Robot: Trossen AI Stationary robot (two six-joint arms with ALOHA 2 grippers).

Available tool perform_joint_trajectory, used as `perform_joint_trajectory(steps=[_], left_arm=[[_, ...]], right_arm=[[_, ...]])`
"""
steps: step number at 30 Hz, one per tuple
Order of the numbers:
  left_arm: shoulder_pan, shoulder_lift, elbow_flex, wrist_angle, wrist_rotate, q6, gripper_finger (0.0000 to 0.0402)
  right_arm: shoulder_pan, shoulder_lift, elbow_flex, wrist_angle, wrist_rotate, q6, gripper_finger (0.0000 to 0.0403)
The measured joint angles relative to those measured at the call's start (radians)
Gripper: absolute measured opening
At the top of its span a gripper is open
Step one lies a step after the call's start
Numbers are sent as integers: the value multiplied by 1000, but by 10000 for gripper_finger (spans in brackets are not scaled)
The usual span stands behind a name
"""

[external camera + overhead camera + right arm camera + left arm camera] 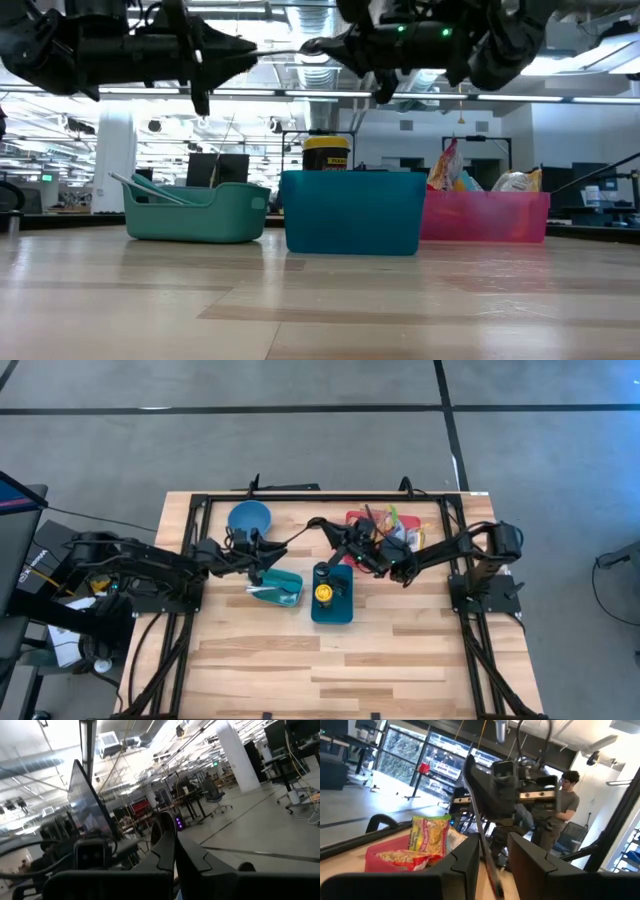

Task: Pick & Place Food Item
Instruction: Put the black spoon into the green bin

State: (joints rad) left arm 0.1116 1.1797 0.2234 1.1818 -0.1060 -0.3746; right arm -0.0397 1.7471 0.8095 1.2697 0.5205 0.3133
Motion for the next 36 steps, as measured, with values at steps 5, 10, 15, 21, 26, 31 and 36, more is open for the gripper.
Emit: perform_joint_trajectory(steps=[5, 10, 15, 21, 26, 31, 36], left_arm=[[0, 29, 6, 0, 0, 0, 95], [0, 28, 6, 0, 1, 1, 79], [0, 28, 6, -5, 1, 2, 59], [0, 28, 6, -3, 1, 3, 51], [0, 28, 6, -4, 1, 3, 53], [0, 28, 6, -3, -28, 4, 44], [0, 28, 6, -5, -44, 4, 21]], right_arm=[[0, 20, 4, 6, -3, 2, 0], [0, 12, -13, 20, -3, 2, 0], [-1, 2, -48, 45, 6, 5, 0], [7, -2, -59, 48, 12, 21, 0], [18, -2, -59, 47, 37, 19, 0], [34, -2, -59, 45, 64, 1, 0], [33, -2, -59, 48, 82, 1, 0]])
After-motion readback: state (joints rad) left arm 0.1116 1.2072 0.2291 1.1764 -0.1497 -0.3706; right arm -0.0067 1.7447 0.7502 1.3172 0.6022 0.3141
